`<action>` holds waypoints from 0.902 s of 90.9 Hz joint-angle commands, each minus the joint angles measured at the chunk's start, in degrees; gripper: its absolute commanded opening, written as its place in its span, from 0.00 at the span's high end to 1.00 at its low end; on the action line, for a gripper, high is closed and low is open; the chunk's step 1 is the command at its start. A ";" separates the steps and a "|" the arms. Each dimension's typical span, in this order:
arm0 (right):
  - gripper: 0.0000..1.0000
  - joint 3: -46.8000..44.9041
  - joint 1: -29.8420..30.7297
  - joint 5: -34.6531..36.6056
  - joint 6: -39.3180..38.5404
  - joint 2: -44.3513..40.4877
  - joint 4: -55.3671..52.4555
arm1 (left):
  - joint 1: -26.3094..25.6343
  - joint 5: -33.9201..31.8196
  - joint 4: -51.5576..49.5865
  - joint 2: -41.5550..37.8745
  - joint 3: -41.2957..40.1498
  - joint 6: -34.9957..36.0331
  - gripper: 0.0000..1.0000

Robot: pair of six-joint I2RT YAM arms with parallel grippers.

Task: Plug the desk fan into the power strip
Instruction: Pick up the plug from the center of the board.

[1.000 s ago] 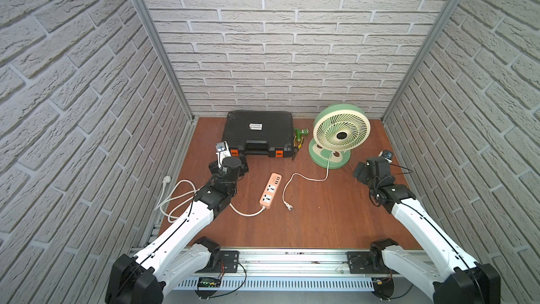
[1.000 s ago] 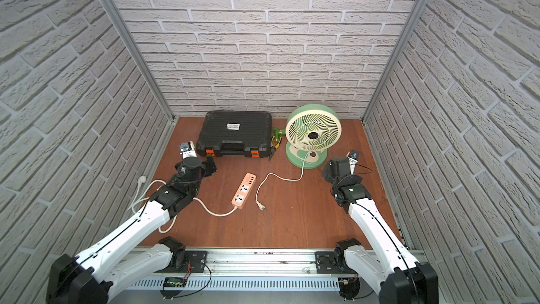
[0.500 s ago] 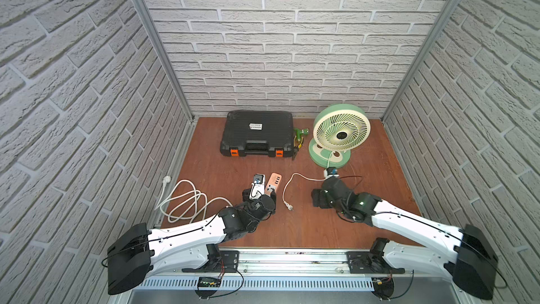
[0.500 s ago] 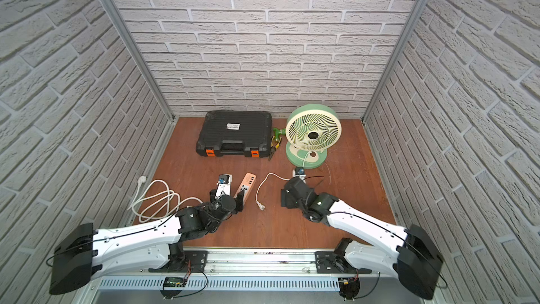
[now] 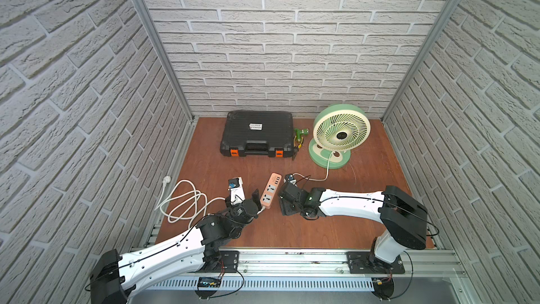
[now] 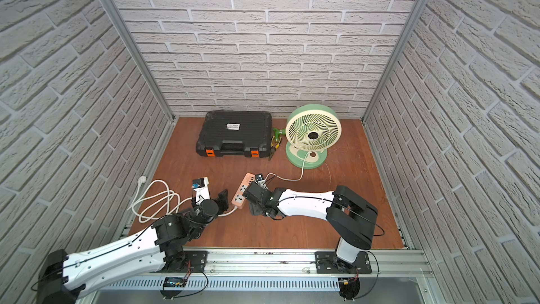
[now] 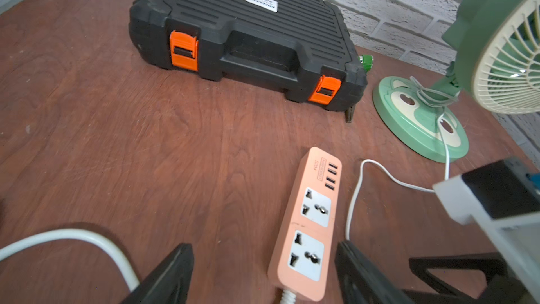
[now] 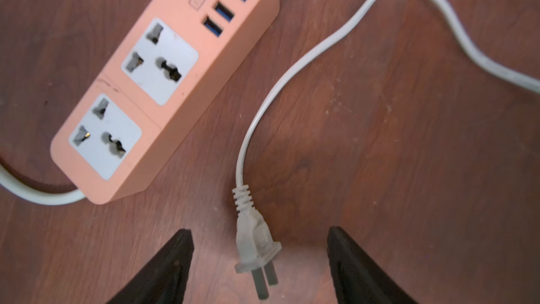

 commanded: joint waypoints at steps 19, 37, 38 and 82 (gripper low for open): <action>0.33 3.44 0.30 -0.88 -1.56 3.14 -1.17 | 0.39 2.47 2.79 -1.42 -0.94 0.49 0.19; 0.35 5.57 -1.60 -0.76 -2.53 4.66 -3.24 | 0.48 3.14 3.74 1.69 -0.36 0.41 0.19; 0.35 5.66 -1.61 -0.80 -2.64 4.85 -3.35 | 0.50 3.12 3.74 1.79 -0.36 0.46 0.19; 0.54 2.03 -1.89 2.23 -0.08 5.16 -9.65 | 1.38 3.90 4.32 2.57 -0.17 0.42 0.17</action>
